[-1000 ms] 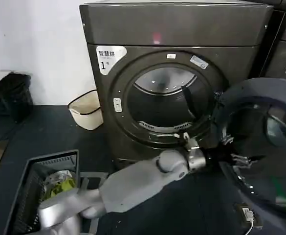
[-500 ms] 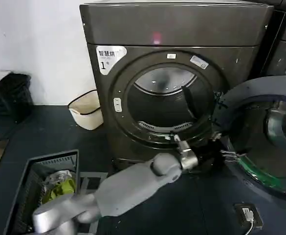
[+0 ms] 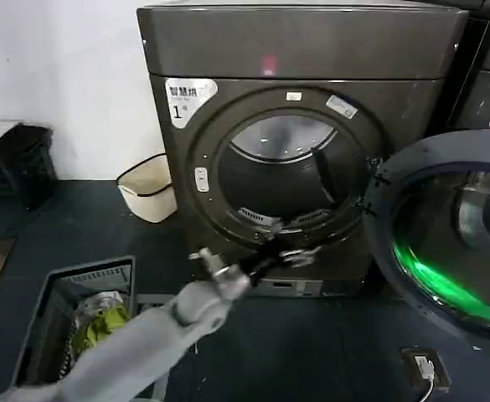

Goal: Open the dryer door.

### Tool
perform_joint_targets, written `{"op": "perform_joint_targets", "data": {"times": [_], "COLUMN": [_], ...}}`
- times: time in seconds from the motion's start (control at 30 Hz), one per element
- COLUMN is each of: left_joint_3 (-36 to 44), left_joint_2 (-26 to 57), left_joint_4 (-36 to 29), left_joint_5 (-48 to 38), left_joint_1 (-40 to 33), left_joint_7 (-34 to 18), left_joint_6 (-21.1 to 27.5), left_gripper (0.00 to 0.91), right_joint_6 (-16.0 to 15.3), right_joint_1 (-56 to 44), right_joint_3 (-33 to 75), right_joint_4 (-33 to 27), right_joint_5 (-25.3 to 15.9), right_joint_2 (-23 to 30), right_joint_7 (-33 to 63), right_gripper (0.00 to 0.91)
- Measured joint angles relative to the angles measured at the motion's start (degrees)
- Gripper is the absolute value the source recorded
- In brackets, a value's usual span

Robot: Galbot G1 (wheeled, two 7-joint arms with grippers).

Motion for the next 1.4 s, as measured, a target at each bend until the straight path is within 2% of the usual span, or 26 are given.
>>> {"op": "perform_joint_targets", "data": {"times": [0.1,0.27,0.4,0.53,0.63,0.77,1.07,1.4], "left_joint_3": [-3.6,-11.8,-17.2,-20.1,-20.3,-19.2,-15.8,-17.1], "left_joint_2": [7.0,18.2,27.9,38.1,44.7,51.5,60.2,61.3], "left_joint_4": [-3.6,-8.2,-11.0,-12.6,-11.7,-10.1,-9.0,-5.2], "left_joint_5": [0.1,3.9,4.6,6.1,9.5,14.5,27.4,35.4], "left_joint_1": [3.5,9.3,12.9,13.4,13.8,14.7,15.6,15.4], "left_joint_7": [-0.2,1.2,6.8,10.9,15.2,18.0,22.5,28.4], "left_joint_6": [2.0,8.9,12.5,15.8,16.1,16.7,17.5,19.7], "left_gripper": [0.907,0.907,0.907,0.907,0.907,0.907,0.907,0.907], "right_joint_6": [0.0,0.0,0.0,0.1,0.2,0.3,0.2,0.1], "right_joint_1": [0.0,-0.2,-0.8,-1.2,-1.1,-1.1,-1.0,-1.7], "right_joint_3": [0.0,0.0,0.6,0.9,1.0,0.7,0.5,1.4], "right_joint_4": [0.3,0.7,0.5,0.2,-0.3,-0.8,-1.2,-1.2], "right_joint_5": [0.0,0.0,0.1,0.2,0.2,0.1,0.1,1.4], "right_joint_2": [0.5,1.2,1.2,1.2,1.0,1.0,0.8,1.2], "right_joint_7": [0.0,-0.1,-0.1,-0.2,-0.2,-0.2,-0.4,-0.9], "right_gripper": [0.907,0.907,0.907,0.907,0.907,0.907,0.907,0.907]}}
